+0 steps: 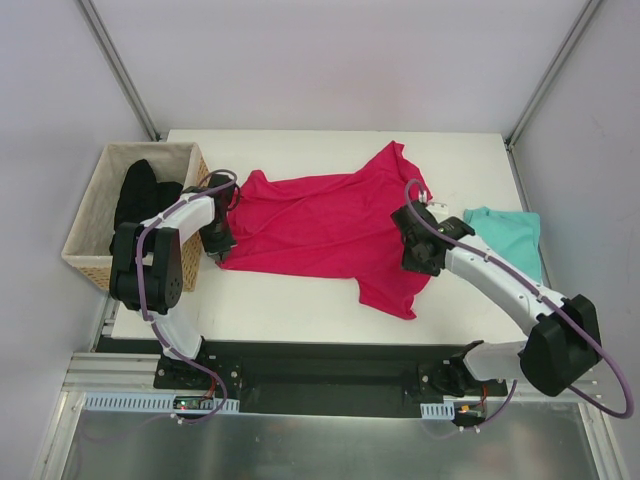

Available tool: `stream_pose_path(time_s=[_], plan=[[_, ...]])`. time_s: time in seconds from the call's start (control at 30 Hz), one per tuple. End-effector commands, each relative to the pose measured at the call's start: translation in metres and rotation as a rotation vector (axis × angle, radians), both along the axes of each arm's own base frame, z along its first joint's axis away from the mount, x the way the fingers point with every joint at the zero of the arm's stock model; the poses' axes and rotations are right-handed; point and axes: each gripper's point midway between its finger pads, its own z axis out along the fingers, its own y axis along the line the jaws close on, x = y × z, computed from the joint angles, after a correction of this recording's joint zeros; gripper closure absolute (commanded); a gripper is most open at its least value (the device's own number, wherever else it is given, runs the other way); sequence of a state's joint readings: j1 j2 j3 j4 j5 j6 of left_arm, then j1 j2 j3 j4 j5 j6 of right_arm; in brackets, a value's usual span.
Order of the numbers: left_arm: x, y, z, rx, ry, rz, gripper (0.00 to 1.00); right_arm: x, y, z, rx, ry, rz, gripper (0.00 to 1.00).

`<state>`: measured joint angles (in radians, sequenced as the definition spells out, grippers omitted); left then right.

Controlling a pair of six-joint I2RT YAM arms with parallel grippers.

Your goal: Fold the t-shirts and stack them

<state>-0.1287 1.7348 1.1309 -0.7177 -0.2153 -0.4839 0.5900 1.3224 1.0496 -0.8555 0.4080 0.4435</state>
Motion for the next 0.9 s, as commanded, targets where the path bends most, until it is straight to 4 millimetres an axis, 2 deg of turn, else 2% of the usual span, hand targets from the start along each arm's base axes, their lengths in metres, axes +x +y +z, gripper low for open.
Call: stream_pose_path(time_s=[0.0, 0.3, 0.87], plan=[[0.011, 0.001, 0.016, -0.014, -0.052, 0.021, 1.0, -0.014, -0.01, -0.012, -0.001, -0.017, -0.051, 0.59], [0.021, 0.0, 0.023, -0.013, -0.075, 0.005, 1.0, -0.04, -0.019, -0.038, -0.048, 0.029, -0.025, 0.55], [0.024, 0.0, 0.029, -0.016, -0.086, 0.005, 1.0, -0.073, -0.004, -0.066, -0.16, 0.08, 0.132, 0.52]])
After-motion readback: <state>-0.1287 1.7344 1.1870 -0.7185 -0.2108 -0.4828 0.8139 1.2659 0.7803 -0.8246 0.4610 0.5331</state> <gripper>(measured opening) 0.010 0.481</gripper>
